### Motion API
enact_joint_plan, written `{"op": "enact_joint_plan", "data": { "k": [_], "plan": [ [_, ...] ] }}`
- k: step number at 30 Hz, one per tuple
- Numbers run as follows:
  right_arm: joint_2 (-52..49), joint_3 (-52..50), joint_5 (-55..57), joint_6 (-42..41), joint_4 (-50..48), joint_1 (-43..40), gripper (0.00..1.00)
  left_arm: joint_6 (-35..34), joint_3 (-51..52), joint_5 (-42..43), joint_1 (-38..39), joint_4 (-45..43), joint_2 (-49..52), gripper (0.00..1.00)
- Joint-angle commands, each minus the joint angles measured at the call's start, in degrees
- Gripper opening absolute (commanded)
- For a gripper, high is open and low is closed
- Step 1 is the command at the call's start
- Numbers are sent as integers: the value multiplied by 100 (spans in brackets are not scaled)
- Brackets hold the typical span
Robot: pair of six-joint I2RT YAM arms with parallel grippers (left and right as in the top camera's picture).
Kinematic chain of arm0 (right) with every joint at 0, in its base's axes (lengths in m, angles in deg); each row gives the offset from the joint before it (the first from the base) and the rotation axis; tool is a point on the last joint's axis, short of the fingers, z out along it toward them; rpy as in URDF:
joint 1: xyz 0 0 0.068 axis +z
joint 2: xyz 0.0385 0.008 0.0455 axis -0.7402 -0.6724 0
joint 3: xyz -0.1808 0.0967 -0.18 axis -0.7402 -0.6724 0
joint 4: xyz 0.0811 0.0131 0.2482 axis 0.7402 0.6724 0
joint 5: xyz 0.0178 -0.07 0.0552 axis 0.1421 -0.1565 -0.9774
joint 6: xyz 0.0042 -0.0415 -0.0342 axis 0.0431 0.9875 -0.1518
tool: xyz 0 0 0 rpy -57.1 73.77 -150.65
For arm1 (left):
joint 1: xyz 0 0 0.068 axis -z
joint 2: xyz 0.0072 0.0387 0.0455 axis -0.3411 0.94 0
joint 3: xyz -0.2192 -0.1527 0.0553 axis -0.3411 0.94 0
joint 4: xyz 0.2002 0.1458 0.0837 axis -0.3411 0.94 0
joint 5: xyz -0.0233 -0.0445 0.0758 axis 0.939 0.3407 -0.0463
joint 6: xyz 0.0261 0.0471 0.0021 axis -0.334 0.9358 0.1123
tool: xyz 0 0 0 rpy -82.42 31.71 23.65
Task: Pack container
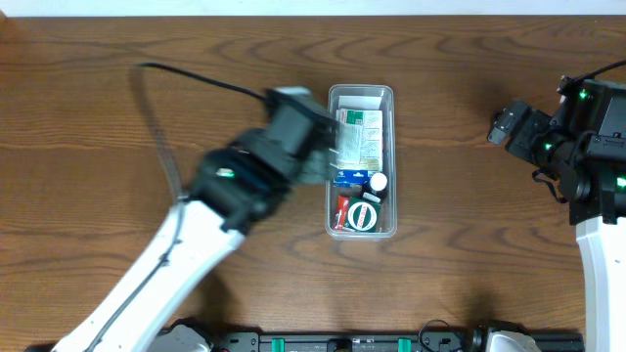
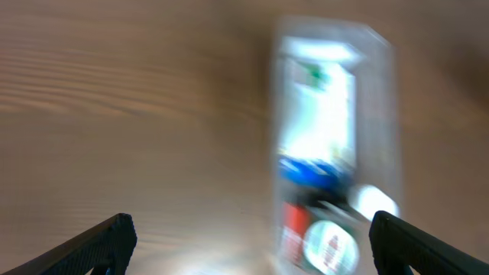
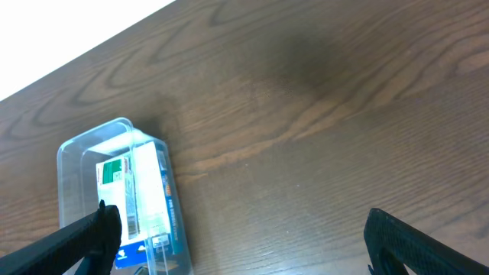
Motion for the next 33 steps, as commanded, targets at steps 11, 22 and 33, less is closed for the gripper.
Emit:
{"op": "enact_joint_plan", "data": {
  "k": [11, 22, 33],
  "plan": [
    [4, 17, -4, -55, 2, -24, 99, 2601, -68, 516, -3222, 15, -713, 98],
    [4, 15, -4, -55, 2, -24, 99, 2597, -66, 511, -3322, 466, -706, 98],
    [4, 17, -4, -55, 2, -24, 99, 2597, -66, 511, -3322, 466, -706, 98]
  ]
}}
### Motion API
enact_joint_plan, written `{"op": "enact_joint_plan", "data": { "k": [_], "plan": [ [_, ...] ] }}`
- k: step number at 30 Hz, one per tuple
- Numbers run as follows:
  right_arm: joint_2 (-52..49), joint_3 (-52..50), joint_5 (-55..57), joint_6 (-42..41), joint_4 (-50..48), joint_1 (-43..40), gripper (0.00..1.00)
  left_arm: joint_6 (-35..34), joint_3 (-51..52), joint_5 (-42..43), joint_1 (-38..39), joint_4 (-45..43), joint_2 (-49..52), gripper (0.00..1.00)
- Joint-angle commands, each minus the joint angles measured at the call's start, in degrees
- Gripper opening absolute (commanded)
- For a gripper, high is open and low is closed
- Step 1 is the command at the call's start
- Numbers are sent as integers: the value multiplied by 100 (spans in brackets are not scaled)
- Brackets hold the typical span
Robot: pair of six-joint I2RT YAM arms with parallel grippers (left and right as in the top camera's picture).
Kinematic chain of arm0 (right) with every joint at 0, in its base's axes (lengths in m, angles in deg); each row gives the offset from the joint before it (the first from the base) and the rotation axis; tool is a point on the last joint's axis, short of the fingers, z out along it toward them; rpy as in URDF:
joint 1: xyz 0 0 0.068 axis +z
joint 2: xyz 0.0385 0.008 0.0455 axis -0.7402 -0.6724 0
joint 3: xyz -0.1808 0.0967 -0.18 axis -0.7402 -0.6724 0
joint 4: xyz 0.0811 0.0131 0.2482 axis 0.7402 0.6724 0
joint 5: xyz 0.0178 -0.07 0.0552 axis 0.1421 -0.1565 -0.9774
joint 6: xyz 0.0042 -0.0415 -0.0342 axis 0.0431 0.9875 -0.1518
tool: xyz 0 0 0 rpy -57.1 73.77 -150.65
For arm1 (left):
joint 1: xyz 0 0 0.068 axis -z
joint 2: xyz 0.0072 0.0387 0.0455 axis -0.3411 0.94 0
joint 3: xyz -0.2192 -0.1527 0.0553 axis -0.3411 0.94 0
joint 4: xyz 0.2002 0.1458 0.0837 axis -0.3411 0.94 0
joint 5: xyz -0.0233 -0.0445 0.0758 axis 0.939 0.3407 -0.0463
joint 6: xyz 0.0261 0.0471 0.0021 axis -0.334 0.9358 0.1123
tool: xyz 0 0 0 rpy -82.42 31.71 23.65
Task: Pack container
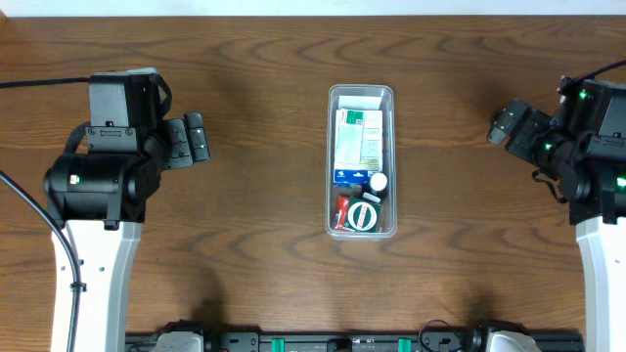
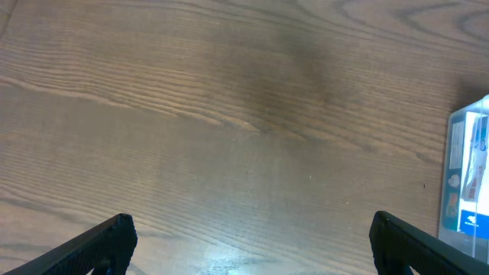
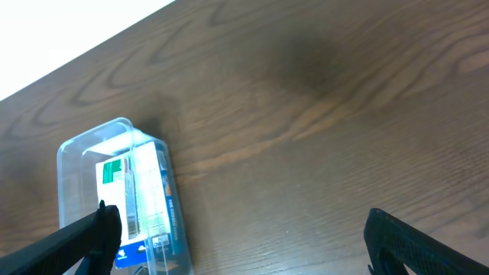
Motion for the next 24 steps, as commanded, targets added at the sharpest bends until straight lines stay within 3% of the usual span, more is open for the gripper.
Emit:
{"op": "enact_joint_plan", "data": {
  "k": [1, 11, 16, 24],
  "plan": [
    [4, 17, -7, -55, 2, -24, 99, 98, -66, 17, -35, 17, -31, 98],
    [409, -9, 9, -48, 280, -15, 99, 98, -66, 17, -35, 17, -31, 98],
    [1388, -446, 267, 363, -173, -13, 99, 98, -66, 17, -35, 17, -31, 98],
    [3558, -2282, 131, 1484, -1110, 39, 99, 98, -66, 17, -35, 17, -31, 98]
  ]
}}
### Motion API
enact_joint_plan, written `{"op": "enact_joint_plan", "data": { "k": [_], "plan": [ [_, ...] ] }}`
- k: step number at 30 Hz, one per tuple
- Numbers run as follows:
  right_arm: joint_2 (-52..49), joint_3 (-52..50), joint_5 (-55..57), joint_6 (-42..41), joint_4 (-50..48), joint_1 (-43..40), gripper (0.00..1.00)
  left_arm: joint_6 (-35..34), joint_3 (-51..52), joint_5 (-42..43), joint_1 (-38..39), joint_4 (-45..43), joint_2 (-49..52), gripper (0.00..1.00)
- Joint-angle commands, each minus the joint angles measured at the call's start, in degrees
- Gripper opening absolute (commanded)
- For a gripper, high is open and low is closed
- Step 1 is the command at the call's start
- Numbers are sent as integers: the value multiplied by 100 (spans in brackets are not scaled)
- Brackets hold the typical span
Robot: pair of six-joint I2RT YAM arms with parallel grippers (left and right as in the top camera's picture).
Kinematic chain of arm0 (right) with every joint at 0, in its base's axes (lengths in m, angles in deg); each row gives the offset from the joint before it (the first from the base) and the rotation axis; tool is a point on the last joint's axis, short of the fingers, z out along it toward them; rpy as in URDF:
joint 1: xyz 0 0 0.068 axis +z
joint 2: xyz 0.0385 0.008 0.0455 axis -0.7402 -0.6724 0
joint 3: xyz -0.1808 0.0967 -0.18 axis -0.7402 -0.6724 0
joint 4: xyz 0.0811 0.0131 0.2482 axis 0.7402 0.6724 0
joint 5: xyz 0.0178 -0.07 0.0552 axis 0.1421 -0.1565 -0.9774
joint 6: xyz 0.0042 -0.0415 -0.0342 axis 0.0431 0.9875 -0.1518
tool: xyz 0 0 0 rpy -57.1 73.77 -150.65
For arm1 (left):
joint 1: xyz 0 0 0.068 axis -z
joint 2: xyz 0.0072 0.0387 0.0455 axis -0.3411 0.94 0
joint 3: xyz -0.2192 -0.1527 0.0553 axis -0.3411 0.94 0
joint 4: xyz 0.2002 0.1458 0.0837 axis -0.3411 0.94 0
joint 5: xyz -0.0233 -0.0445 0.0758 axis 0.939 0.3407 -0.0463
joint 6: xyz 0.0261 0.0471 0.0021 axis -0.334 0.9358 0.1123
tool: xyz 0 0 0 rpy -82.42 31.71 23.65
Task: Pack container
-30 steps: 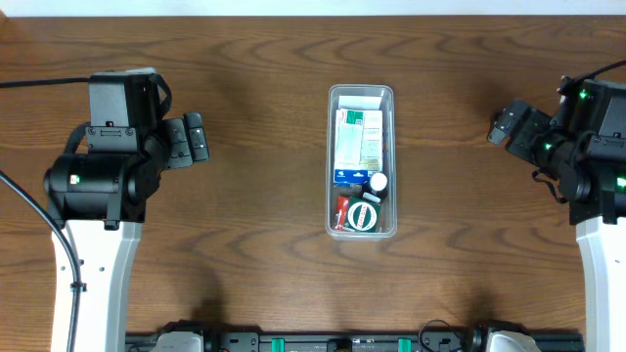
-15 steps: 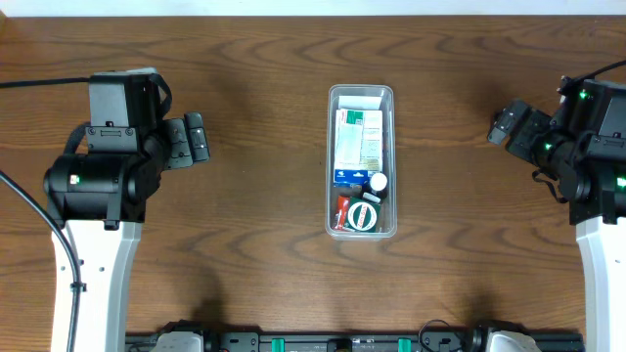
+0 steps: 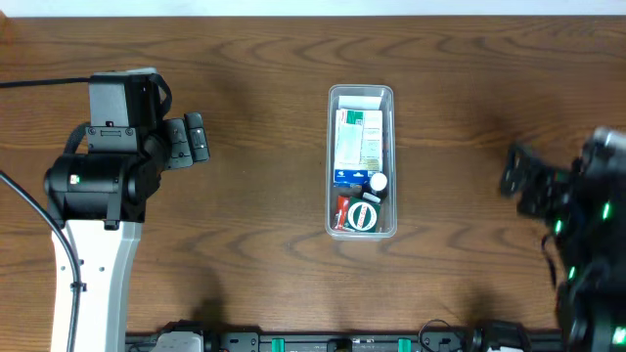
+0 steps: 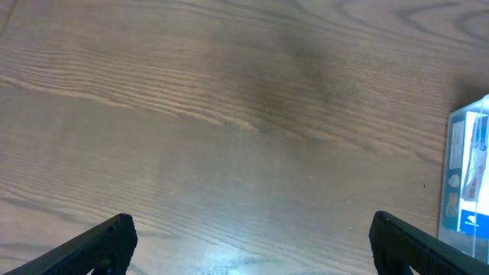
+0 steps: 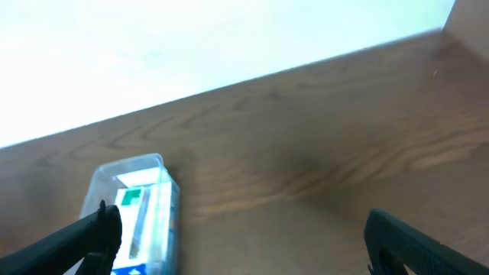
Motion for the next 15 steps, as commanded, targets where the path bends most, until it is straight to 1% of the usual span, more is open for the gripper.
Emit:
{"op": "enact_joint_plan", "data": {
  "k": [1, 3, 8, 15],
  "plan": [
    [763, -857, -111, 682, -142, 37, 99, 96, -66, 15, -35, 15, -31, 98],
    [1255, -1342, -256, 855, -271, 37, 99, 96, -66, 15, -35, 15, -31, 98],
    [2358, -2444, -317, 870, -396, 37, 99, 96, -66, 15, -35, 13, -31, 98],
    [3405, -3493, -348, 872, -444, 37, 99, 96, -66, 15, -35, 15, -31, 98]
  ]
}}
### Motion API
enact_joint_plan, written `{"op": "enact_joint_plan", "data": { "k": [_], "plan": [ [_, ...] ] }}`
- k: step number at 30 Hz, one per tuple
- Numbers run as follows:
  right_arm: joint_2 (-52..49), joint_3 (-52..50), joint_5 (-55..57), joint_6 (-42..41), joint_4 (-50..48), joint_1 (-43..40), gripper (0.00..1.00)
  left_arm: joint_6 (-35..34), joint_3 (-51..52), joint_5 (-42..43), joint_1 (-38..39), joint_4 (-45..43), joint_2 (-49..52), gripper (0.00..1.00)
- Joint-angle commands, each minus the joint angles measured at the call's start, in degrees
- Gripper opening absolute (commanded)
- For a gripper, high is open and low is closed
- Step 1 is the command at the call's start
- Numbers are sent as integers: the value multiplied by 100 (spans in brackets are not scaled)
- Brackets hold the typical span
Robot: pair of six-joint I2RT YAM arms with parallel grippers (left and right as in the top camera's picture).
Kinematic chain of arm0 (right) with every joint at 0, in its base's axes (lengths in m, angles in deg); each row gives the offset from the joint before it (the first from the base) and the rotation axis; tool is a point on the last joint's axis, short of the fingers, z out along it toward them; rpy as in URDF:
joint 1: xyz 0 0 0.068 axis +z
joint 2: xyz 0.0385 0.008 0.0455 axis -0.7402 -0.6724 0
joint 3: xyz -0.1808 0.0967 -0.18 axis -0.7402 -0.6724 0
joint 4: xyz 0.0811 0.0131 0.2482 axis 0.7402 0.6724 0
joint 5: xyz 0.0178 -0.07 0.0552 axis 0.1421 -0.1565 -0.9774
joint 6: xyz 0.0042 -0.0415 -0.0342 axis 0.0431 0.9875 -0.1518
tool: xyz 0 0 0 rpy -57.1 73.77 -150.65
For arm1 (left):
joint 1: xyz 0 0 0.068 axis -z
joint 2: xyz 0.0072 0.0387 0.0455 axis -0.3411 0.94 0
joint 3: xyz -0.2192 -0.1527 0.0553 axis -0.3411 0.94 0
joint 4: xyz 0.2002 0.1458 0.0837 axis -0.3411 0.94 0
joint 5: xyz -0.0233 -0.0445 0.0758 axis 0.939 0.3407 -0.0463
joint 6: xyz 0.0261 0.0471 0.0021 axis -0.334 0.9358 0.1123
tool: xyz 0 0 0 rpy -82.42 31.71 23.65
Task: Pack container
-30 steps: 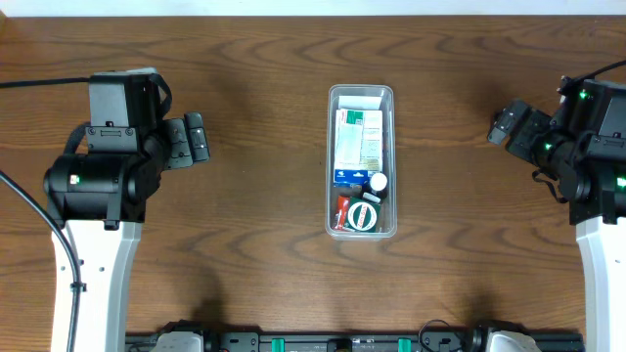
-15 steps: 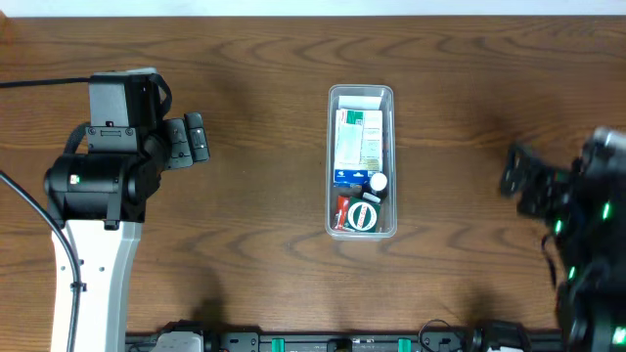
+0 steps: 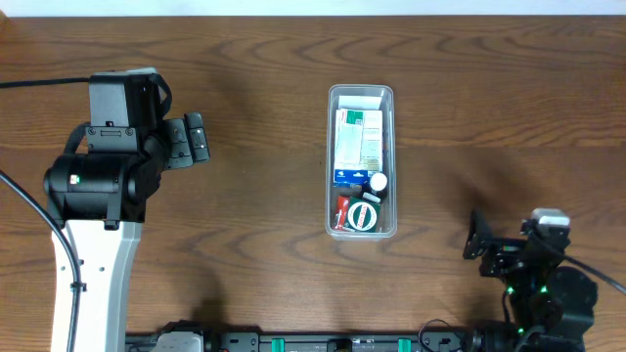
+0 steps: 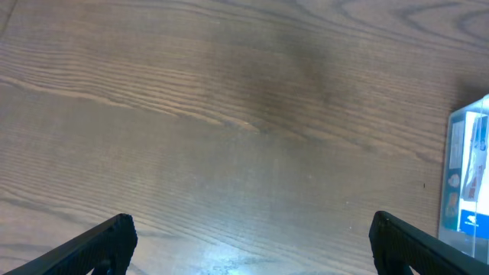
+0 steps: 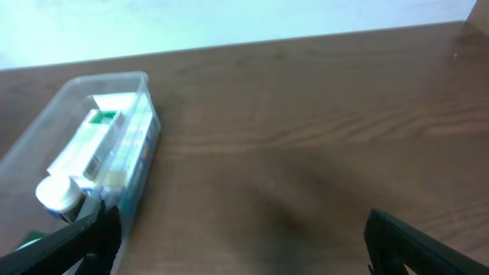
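A clear plastic container (image 3: 361, 161) stands in the middle of the wooden table, filled with a green-and-white box (image 3: 358, 137), a blue pack, a small white-capped bottle (image 3: 378, 182) and a round green-and-red tin (image 3: 363, 215). My left gripper (image 3: 194, 139) hovers open over bare wood far to the container's left; the container's edge (image 4: 467, 176) shows at the right of the left wrist view. My right gripper (image 3: 477, 244) is open, low near the front right, facing the container (image 5: 95, 153). Neither holds anything.
The table's far edge meets a white wall (image 5: 229, 23). A black cable (image 3: 39, 83) runs to the left arm. Bare wood (image 3: 264, 254) surrounds the container on all sides.
My right arm has moved from the right side of the table down to the front right corner, lower and nearer to the table. The left arm and the container's contents are unchanged.
At first my left gripper was open right beside the container's left side, in motion blur, while the right arm stood at the far right. Then the left arm stood withdrawn at the far left. After that the right arm moved towards the front, where it is now.
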Motion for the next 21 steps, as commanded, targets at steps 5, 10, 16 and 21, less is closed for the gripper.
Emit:
{"op": "enact_joint_plan", "data": {
  "k": [5, 10, 16, 21],
  "plan": [
    [684, -708, -70, 118, -66, 37, 99, 96, -66, 15, -35, 13, -31, 98],
    [772, -1095, -70, 116, -197, 37, 99, 96, -66, 15, -35, 13, -31, 98],
    [772, -1554, -175, 111, -763, 37, 99, 96, -66, 15, -35, 13, -31, 98],
    [772, -1628, -199, 114, -999, 37, 99, 96, -66, 15, -35, 13, -31, 98]
  ]
}}
